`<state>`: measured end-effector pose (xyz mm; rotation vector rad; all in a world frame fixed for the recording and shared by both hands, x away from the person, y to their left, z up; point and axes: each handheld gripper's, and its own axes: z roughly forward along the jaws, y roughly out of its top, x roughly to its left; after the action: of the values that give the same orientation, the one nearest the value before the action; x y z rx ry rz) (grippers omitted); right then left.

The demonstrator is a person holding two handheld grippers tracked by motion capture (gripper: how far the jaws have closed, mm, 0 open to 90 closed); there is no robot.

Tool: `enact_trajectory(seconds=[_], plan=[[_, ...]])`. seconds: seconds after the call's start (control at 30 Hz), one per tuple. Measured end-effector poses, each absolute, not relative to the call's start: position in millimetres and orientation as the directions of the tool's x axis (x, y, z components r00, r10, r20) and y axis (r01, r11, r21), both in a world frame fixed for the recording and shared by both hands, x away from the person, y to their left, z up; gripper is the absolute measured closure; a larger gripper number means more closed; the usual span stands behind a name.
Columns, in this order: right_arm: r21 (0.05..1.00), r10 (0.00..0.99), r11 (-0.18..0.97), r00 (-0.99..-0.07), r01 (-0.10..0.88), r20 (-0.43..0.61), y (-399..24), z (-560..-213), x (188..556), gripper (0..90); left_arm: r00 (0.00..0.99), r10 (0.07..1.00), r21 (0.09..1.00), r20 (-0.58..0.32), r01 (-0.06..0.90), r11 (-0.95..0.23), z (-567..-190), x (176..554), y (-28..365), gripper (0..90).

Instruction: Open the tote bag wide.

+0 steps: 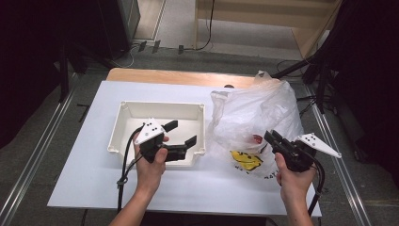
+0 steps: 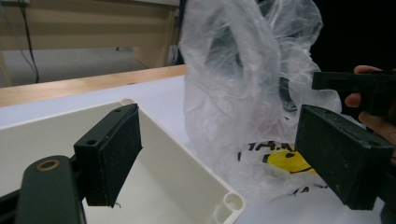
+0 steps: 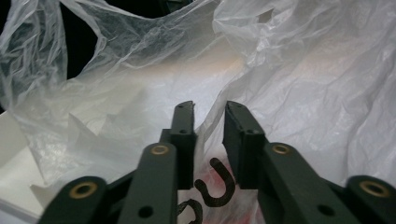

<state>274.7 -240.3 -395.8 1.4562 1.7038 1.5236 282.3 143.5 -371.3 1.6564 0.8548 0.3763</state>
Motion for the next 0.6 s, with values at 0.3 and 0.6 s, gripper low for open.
enact_trajectory(seconds=[0.3, 0.6], plan=[[0.886, 0.866, -0.123, -0.388, 0.447, 0.316, -248.5, -409.4, 269.0, 90.0, 0.71, 0.679, 0.942, -0.186, 0.326, -0.082, -362.2, 291.2, 103.6, 15.0], [0.871, 0.864, -0.11, -0.387, 0.479, 0.322, -254.5, -422.1, 254.5, 90.0, 0.709, 0.687, 0.942, -0.163, 0.319, -0.105, -358.8, 294.7, 69.1, 15.7]])
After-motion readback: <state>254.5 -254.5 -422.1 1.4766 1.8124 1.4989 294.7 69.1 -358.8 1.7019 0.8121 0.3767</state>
